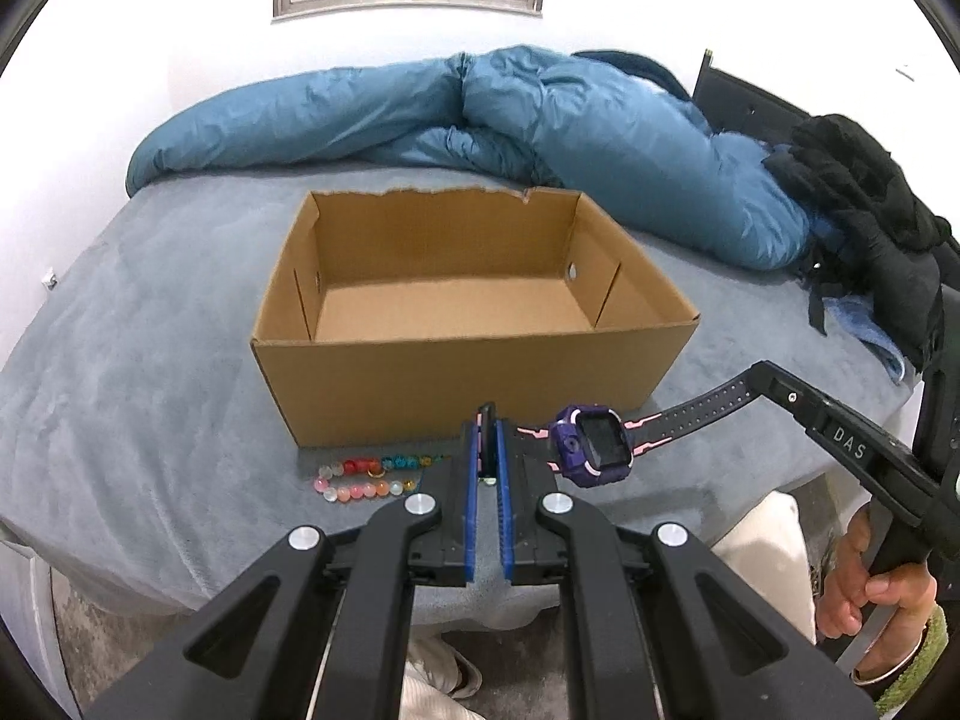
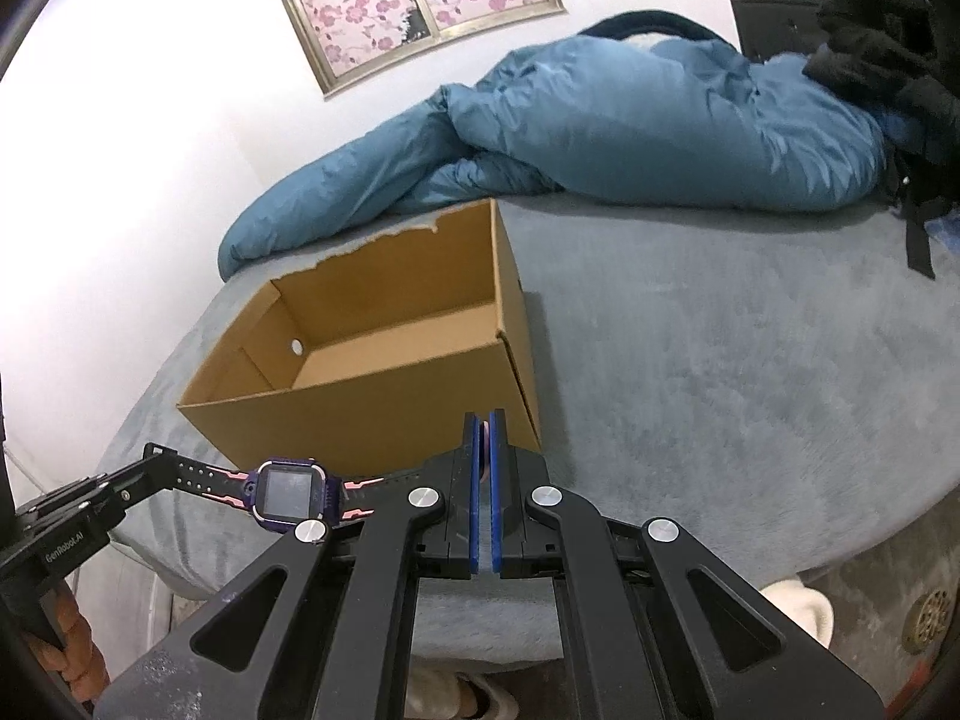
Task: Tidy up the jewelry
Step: 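Lift the purple watch with the left tool and carry it into the box, then open the left tool to drop the watch and withdraw from the box, then lower the left tool to the multicolour bead bracelet and close on it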
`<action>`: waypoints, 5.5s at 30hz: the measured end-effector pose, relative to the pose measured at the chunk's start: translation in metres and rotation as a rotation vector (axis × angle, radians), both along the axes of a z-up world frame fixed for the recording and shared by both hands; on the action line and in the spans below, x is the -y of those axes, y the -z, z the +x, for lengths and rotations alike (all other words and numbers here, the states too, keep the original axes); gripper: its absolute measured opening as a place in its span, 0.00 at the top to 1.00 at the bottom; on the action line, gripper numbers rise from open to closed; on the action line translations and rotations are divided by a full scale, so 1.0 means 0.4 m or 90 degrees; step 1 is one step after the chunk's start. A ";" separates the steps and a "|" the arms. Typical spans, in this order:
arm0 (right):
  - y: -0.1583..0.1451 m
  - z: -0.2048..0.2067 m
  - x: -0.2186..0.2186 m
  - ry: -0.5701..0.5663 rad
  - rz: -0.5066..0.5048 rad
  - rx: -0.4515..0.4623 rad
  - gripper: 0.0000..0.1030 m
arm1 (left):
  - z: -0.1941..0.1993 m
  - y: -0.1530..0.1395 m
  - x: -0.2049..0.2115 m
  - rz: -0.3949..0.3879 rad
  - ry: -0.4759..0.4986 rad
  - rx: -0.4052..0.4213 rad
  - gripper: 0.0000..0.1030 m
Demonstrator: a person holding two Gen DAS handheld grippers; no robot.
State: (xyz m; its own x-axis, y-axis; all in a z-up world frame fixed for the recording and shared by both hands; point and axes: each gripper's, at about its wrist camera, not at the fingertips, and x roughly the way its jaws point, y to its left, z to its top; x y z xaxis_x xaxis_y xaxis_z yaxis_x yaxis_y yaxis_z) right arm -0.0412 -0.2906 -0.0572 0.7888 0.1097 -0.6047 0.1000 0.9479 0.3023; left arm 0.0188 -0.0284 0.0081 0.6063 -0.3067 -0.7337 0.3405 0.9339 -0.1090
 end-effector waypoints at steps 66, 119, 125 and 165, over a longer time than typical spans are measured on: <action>-0.171 0.453 0.020 -0.068 -0.072 -0.084 0.64 | 0.392 -0.125 -0.079 0.023 -0.044 0.067 0.63; 0.232 0.202 -0.365 -0.264 0.014 -0.155 0.77 | 0.189 0.328 -0.193 0.093 0.069 0.008 0.73; 0.218 0.190 -0.350 -0.259 0.032 -0.157 0.77 | 0.197 0.335 -0.184 0.088 0.080 0.000 0.76; 0.208 0.235 -0.353 -0.212 0.034 -0.200 0.92 | 0.202 0.350 -0.175 0.089 0.068 -0.008 0.91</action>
State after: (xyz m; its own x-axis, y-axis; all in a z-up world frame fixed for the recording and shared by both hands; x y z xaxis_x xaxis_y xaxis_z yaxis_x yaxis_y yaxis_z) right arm 0.0529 -0.1495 -0.1405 0.4846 0.3637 -0.7956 -0.1136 0.9279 0.3550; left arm 0.0996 0.0417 -0.1317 0.5655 -0.2642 -0.7813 0.4387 0.8985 0.0136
